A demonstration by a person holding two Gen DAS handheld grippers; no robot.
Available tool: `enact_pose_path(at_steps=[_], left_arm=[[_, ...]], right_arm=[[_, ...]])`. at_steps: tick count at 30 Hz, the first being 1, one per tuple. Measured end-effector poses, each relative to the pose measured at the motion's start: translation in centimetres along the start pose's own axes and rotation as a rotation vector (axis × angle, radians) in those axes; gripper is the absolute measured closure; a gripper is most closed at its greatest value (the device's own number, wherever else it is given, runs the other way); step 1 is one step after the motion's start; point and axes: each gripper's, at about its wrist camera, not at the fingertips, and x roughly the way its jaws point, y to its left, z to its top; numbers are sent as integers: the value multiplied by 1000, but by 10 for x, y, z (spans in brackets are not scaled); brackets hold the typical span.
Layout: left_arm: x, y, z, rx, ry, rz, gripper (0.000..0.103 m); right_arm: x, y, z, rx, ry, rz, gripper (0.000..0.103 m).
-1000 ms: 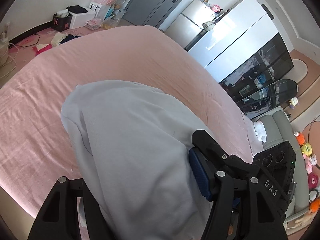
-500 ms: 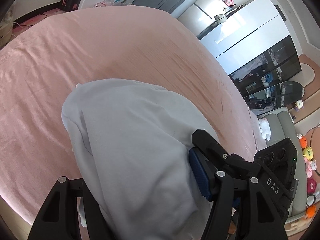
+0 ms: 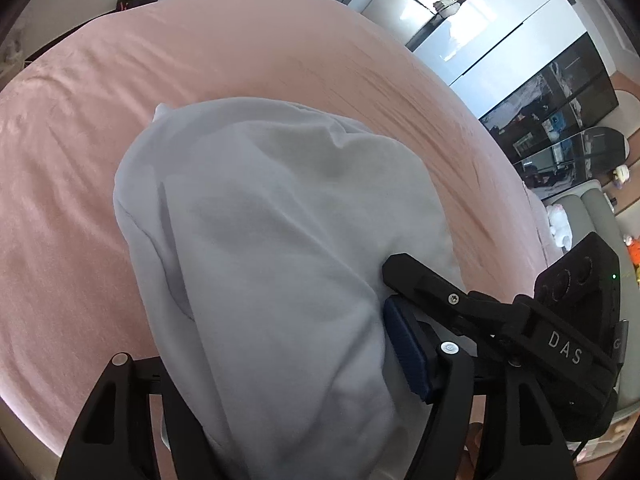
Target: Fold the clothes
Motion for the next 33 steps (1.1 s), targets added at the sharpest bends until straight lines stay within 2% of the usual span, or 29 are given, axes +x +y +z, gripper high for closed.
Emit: enact_pose_path(at_steps=[2,3,5,8,14,20,23,28,33], left_arm=[[2,1,-2,-5,2,-7,28],[3,2,-3,-6,0,-13,27],[3,1,-4,17,4,-17,26],[1,-2,-3,49,27,-18,25],[-7,-2,1,19,52,8,24],[-17,-1,1,-37,65,36,23],[-33,1,-6,-41,62,78,23],[-62,-13,-12,-2,49,165,23],[-94,-33,-23,70,21,230,23]], right_arm=[[1,-6,-1,10,11,-24,59],[1,-8,-1,4,14,-50,49],[0,-10,-1,-23,17,-104,34],[-5,-12,1,-58,38,-124,29],[-19,-23,4,-41,66,-133,13],[-31,-21,2,-92,129,-193,9],[-42,-19,0,-112,154,-250,7],[-73,-2,-3,-175,139,-276,4],[-113,41,-17,-289,82,-310,1]])
